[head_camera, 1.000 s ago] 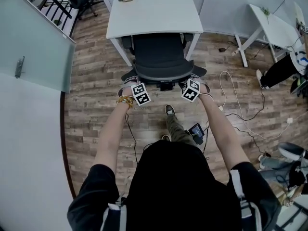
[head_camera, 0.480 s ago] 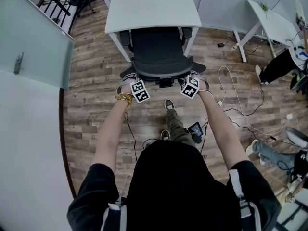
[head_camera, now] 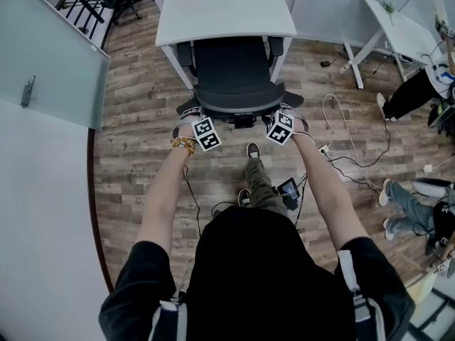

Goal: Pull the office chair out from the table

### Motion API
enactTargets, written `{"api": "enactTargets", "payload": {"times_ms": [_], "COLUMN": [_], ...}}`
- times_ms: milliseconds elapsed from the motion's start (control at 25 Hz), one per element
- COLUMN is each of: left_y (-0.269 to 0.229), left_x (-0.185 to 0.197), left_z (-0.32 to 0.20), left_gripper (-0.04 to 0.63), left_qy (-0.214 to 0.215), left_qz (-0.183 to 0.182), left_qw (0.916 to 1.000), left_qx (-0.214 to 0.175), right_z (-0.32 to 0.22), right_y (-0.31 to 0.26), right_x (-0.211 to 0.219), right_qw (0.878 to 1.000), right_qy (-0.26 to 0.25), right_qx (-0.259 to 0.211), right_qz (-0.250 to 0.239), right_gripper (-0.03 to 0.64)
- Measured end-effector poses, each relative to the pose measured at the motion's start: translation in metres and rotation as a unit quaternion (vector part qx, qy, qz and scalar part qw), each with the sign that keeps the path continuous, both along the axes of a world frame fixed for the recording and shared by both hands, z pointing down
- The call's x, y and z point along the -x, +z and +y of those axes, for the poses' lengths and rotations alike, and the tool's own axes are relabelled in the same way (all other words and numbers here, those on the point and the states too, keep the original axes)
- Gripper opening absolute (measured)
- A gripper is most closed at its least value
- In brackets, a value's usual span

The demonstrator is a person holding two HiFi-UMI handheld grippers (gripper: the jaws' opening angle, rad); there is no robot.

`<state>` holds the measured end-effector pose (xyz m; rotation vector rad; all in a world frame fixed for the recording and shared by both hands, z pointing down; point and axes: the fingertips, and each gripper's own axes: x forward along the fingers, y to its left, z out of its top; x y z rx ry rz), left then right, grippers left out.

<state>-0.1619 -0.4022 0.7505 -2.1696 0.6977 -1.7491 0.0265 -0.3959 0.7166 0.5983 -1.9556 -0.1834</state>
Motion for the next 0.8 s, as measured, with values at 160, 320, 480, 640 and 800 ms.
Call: {"api": "enactTargets", "payload": {"times_ms": [160,320,480,640,800], "left_y": [0.000,0.001,0.002,0.000,0.002], "left_x": [0.001,0.004,0.005,0.003,0.003], "left_z": [0.008,0.015,0.024,0.031,0.041], "left_gripper": [0.158,0.160,0.161,0.161,0.164], "left_qy": [0.001,-0.001,0.000,0.001,-0.001], "left_qz": [-0.001,-0.005,-0.006,-0.008,-0.012], "left_qw": [1.0000,1.0000,1.0000,1.0000,0.9999], "left_qx": [0.000,-0.003,-0.002,-0.005,-0.006], "right_z": [0.009,0.017,0.027,0.035,0.045], "right_y": [-0.001,0.000,0.001,-0.001,0.001], "right_x": [0.001,0.004,0.005,0.002,0.002], "right_qw": [1.000,1.000,1.000,1.000,1.000], "right_qy": [0.003,0.006,0.007,0.007,0.012], "right_qx": [0.000,0.002,0.010,0.005,0.002], "right_qz": [0.001,0.000,0.002,0.000,-0.003], "right_gripper": [0.135,0.135,0.135,0.135,0.135]}}
